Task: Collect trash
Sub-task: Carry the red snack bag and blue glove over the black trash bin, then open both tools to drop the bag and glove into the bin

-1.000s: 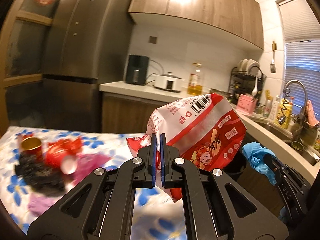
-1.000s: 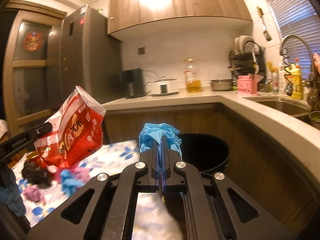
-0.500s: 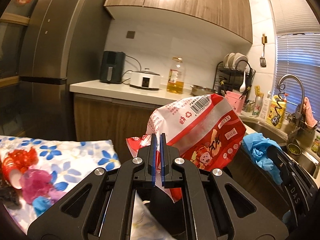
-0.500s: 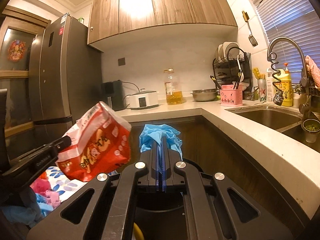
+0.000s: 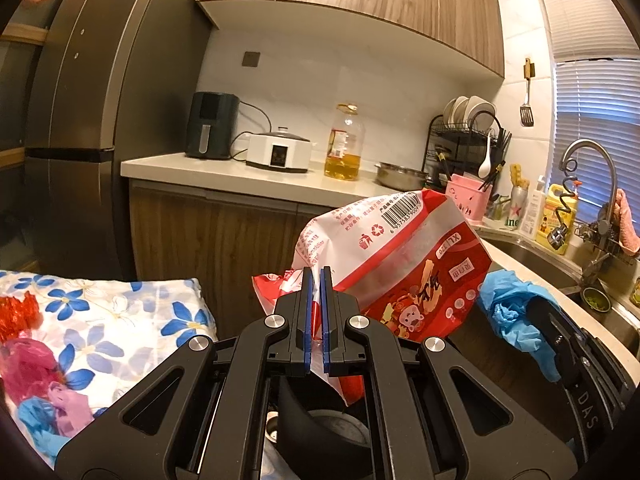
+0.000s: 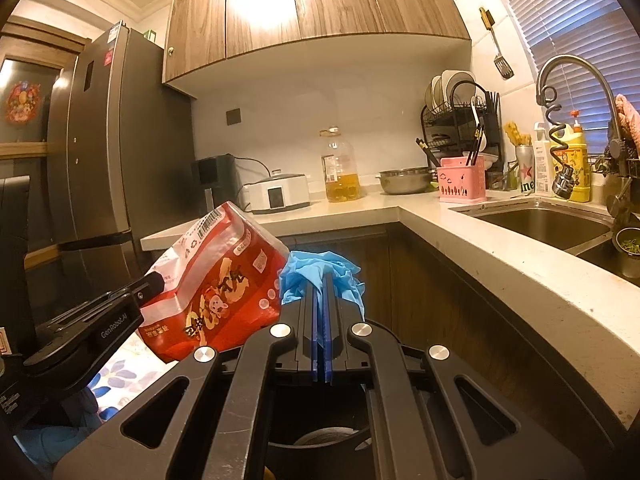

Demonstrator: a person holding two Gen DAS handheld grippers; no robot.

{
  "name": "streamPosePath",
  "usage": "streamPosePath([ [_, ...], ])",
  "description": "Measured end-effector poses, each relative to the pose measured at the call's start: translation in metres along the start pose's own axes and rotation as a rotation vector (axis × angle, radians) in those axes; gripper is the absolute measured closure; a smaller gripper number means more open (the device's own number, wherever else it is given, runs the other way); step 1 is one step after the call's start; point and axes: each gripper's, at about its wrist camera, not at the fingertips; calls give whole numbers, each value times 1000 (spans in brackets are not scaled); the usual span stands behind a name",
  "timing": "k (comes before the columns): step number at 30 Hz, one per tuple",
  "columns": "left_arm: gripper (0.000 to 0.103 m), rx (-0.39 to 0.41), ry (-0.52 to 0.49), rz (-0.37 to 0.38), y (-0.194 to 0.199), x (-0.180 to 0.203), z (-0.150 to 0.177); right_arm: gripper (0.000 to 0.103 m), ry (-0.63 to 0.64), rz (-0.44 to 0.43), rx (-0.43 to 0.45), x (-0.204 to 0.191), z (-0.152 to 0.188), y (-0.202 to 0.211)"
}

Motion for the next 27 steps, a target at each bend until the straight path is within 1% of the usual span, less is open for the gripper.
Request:
streamPosePath([
  [8, 100, -11, 5, 25, -16, 2, 7, 100, -5, -3, -26, 5, 3, -17],
  [17, 100, -6, -12, 55, -25, 8, 11, 100, -14, -24, -55, 7, 6, -32],
  [24, 100, -19, -19, 77, -31, 8, 15, 100, -13, -23, -79, 8, 9, -41],
  [26, 98, -18, -30, 79, -32, 9, 14, 100, -15, -22, -81, 8, 9, -43],
  [27, 94, -18, -32, 80, -31, 9, 15, 98, -15, -25, -83, 8, 9, -43],
])
Point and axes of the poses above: each gripper's, at about its wrist camera, not at the fingertips, and y roughly against the way its jaws point, x to its right, z to its underside, and after that the axes turned 11 degrees about -y, right-handed
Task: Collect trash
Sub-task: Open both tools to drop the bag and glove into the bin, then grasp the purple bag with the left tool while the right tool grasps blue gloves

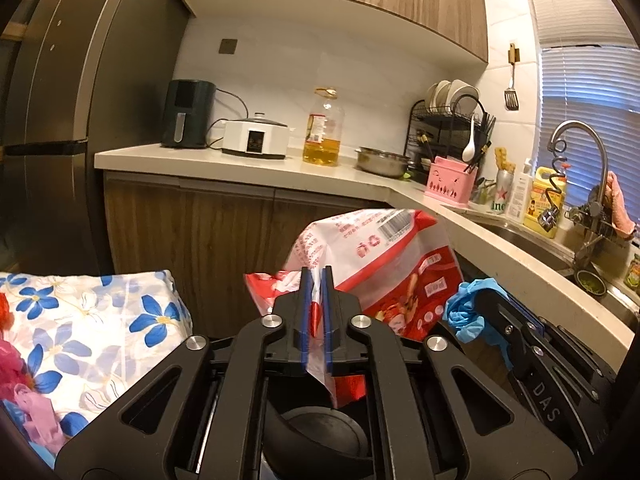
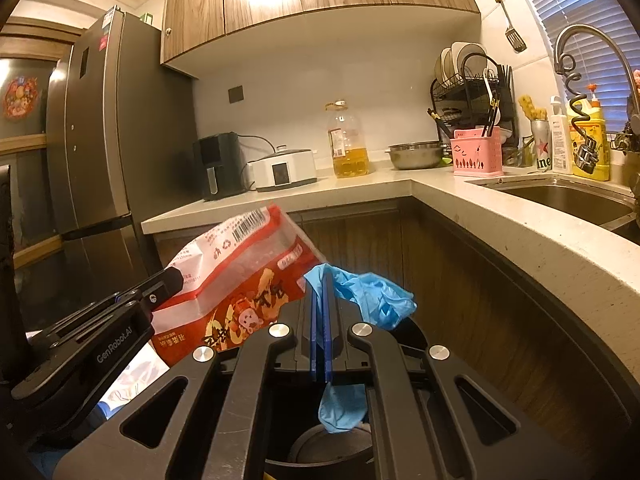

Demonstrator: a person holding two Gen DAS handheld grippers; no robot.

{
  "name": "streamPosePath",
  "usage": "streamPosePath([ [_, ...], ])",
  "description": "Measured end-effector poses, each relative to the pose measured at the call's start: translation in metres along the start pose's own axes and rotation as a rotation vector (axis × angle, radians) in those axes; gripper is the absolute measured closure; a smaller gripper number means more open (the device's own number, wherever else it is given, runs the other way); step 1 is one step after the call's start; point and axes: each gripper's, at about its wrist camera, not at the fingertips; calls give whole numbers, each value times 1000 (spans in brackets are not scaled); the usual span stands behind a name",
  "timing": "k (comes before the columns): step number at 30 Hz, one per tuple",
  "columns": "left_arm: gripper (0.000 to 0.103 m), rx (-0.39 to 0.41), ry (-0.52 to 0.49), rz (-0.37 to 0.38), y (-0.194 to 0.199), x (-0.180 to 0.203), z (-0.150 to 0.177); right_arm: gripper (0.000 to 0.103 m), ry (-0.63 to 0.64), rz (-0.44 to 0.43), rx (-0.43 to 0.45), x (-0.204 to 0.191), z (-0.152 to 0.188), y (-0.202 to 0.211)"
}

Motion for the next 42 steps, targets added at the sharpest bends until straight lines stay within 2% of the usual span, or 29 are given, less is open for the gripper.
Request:
streamPosePath([
  [2, 92, -3, 2, 20, -1, -1, 1, 84, 1, 4, -2, 0, 0, -1],
  [3, 88, -5, 2, 27, -1, -1, 2, 72, -1, 7, 4, 1, 0, 0],
  [4, 81, -8, -1, 35, -2, 0, 2, 66, -6, 7, 7, 3, -1, 0],
  [8, 65, -12, 5, 26, -2, -3, 7, 66, -9, 30, 12, 5, 0, 3],
  [9, 56, -14, 17, 19, -2, -6, 8, 65, -10, 33, 12, 6, 0, 4],
  [10, 51, -13, 24, 9, -1, -9, 9, 61, -12, 36, 13, 7, -1, 6],
  [12, 48, -16, 39, 0, 3, -15, 11, 54, -17, 37, 18, 8, 0, 10],
  [16, 30, -20, 36, -29, 16, -22, 15, 44, -27, 44, 10, 8, 1, 17],
  [17, 28, -20, 32, -35, 20, -23, 17, 42, -29, 41, 7, 8, 2, 19],
  [19, 19, -19, 25, -46, 31, -24, 19, 34, -34, 44, 3, 7, 4, 24],
  [22, 11, -19, 7, -69, 48, -26, 23, 24, -41, 37, -4, 4, 6, 35],
  [25, 6, -25, -11, -107, 67, -28, 29, 21, -49, 34, -7, 3, 9, 46],
  [35, 6, -13, -14, -204, 137, -47, 45, 18, -57, 3, -7, -15, 21, 89],
  [42, 6, 20, -8, -279, 188, -62, 60, 17, -31, -28, 3, -43, 40, 120],
])
Point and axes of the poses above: each gripper's, at about its wrist camera, not at the fingertips, and y roughly against the way its jaws point, x to its right, z to its underside, and after that the axes turned 11 degrees about -y, right-handed
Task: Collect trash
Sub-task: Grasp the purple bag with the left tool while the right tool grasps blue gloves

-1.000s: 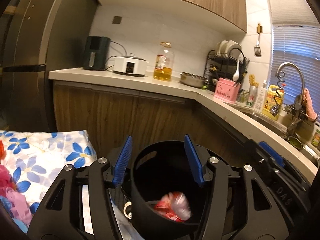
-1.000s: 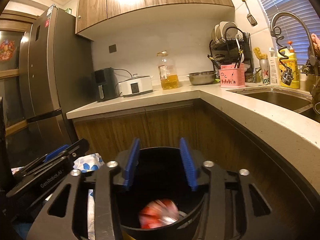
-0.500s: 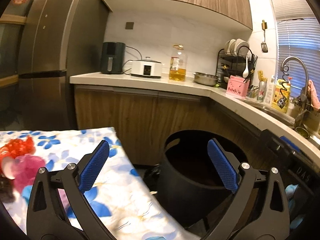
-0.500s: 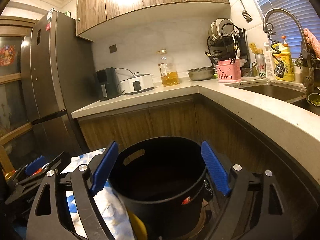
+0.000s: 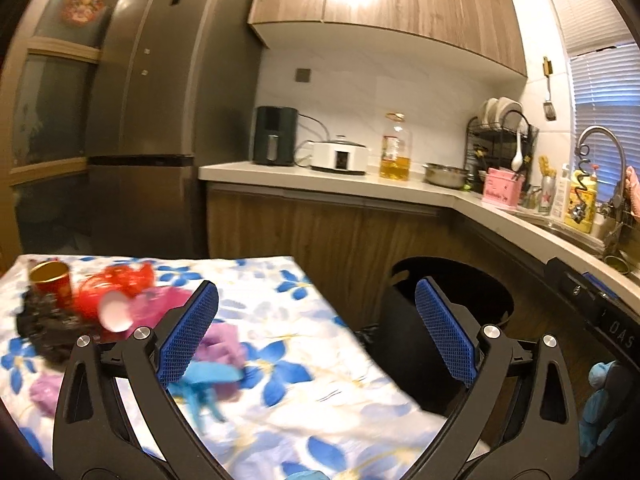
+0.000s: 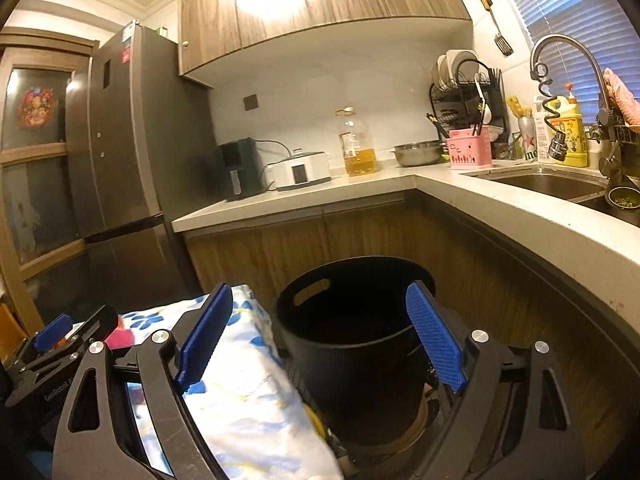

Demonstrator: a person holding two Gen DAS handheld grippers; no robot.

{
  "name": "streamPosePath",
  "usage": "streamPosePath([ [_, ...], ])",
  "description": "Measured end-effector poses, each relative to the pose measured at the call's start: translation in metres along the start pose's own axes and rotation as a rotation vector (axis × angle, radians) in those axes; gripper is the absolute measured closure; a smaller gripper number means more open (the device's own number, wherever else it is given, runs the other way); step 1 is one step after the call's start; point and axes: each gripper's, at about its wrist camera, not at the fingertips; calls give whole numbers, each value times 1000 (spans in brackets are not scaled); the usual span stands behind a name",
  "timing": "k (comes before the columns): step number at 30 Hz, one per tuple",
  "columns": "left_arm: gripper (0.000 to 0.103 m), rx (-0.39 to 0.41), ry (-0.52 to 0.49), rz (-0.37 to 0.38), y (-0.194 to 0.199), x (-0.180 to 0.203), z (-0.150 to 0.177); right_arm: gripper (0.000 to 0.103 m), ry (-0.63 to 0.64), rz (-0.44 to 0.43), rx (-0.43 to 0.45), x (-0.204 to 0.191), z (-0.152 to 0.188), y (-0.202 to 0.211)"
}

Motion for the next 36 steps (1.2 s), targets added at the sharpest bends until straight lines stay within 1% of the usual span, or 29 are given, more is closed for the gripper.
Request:
streamPosePath([
  [4, 6, -1, -21, -83, 22, -20, 15, 17, 7, -38, -9, -19, 13, 10],
  [9, 6, -13, 22, -182, 48, -58, 36, 17, 17, -91, -34, -40, 28, 18],
  [11, 6, -22, 25, -224, 55, -72, 43, 17, 20, -107, -41, -46, 33, 20],
  [17, 6, -86, 44, -360, 67, -117, 68, 17, 27, -151, -89, -68, 54, 21],
  [20, 6, -118, 63, -407, 69, -137, 78, 17, 39, -169, -107, -77, 60, 21],
  [24, 6, -175, 56, -472, 69, -158, 89, 17, 52, -186, -120, -88, 66, 20],
  [27, 6, -207, 88, -472, 68, -173, 94, 17, 57, -197, -129, -96, 70, 19],
  [32, 7, -265, 107, -416, 56, -180, 105, 17, 69, -215, -146, -107, 75, 15],
  [34, 16, -294, 107, -389, 50, -180, 108, 17, 77, -220, -150, -111, 77, 16],
  [35, 19, -307, 109, -378, 47, -180, 110, 17, 81, -222, -151, -113, 78, 16],
  [36, 26, -322, 113, -369, 44, -180, 112, 17, 87, -223, -153, -116, 79, 16],
])
Point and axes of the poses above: each gripper's, at about its wrist camera, not at the fingertips, and y roughly against the way its jaws point, x to its right, z to its underside, and after that the axes turned 11 degrees about -y, right-handed
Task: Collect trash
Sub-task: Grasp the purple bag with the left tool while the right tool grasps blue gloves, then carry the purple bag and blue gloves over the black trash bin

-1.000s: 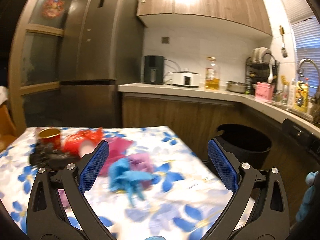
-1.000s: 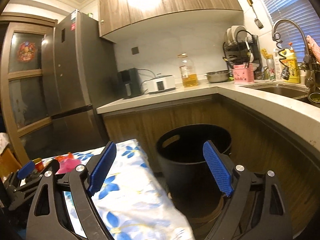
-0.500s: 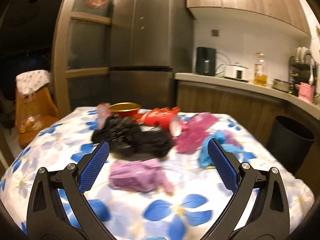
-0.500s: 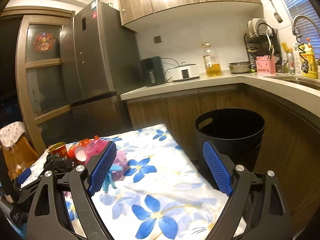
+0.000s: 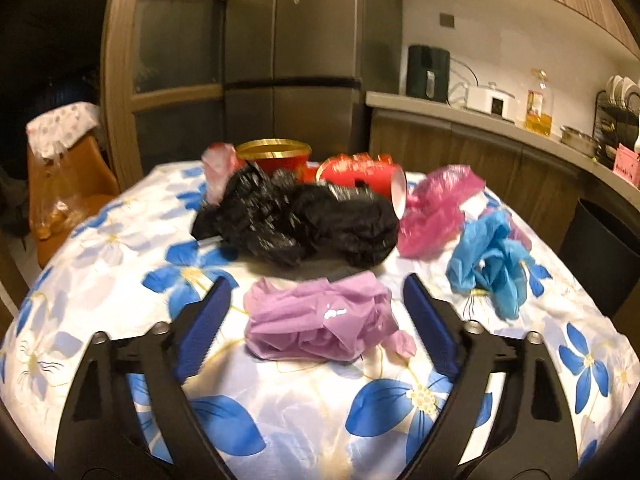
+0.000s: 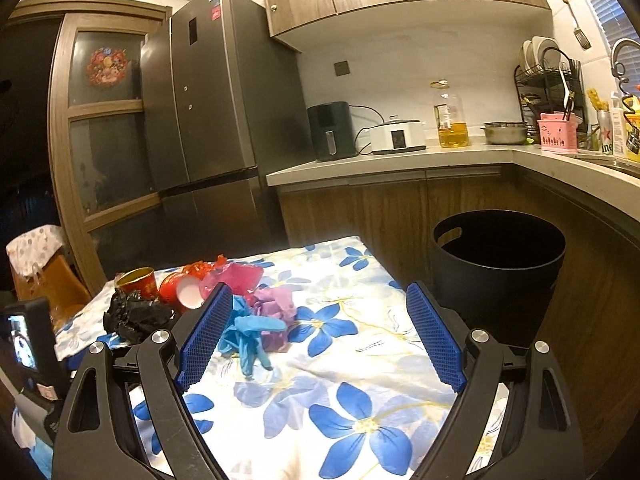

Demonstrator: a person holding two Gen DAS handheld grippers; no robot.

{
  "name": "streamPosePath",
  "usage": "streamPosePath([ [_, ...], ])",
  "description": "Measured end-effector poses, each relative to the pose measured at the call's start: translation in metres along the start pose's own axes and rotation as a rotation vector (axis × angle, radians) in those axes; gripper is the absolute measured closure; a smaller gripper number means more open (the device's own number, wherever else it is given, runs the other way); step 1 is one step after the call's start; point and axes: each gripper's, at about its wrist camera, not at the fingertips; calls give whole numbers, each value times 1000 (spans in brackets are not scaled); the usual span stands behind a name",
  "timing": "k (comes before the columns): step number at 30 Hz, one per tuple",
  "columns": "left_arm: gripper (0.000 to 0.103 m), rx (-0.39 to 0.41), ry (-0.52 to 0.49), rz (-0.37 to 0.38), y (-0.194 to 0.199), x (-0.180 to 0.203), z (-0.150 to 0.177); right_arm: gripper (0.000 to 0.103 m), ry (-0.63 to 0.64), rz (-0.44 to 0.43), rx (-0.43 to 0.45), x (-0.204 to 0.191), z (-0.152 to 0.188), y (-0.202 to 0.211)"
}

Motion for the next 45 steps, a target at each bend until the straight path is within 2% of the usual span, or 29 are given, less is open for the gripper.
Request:
streamPosePath([
  [2, 39, -38, -1, 23, -8, 1, 3, 17, 9, -1, -3, -3, 2, -1],
  [4, 58, -70, 3, 40, -15, 0, 6, 17, 15, -6, -12, -7, 6, -6],
  [5, 65, -83, 7, 59, -17, -1, 7, 17, 16, -10, -20, -9, 9, -10],
  [7, 86, -97, 26, 91, -21, -5, 10, 17, 23, -14, -49, -13, 16, -20],
  [10, 96, -94, 67, 132, -21, -13, 13, 17, 58, -14, -90, -23, 30, -36],
  [14, 99, -50, 128, 160, -8, -27, 13, 17, 81, -24, -123, -34, 43, -52],
  [20, 99, 49, 112, 127, 23, -36, -1, 22, 102, -28, -143, -46, 50, -77],
  [30, 99, 92, 130, 112, 34, -48, -14, 35, 132, -22, -228, -59, 60, -131],
  [35, 99, 77, 133, 104, 30, -51, -14, 47, 139, -32, -273, -63, 63, -146],
  [37, 99, 75, 133, 102, 31, -52, -15, 57, 147, -33, -303, -64, 65, -152],
  [40, 99, 76, 131, 100, 32, -52, -15, 80, 154, -40, -326, -65, 69, -156],
  [45, 99, 78, 125, 99, 35, -51, -16, 88, 157, -85, -301, -65, 66, -140],
])
Point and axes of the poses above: each gripper's, at about its wrist camera, not at the fingertips, and y roughly against the way its jaws point, x to its right, z to its underside, and after that the axes turned 11 degrees about -y, right-handed
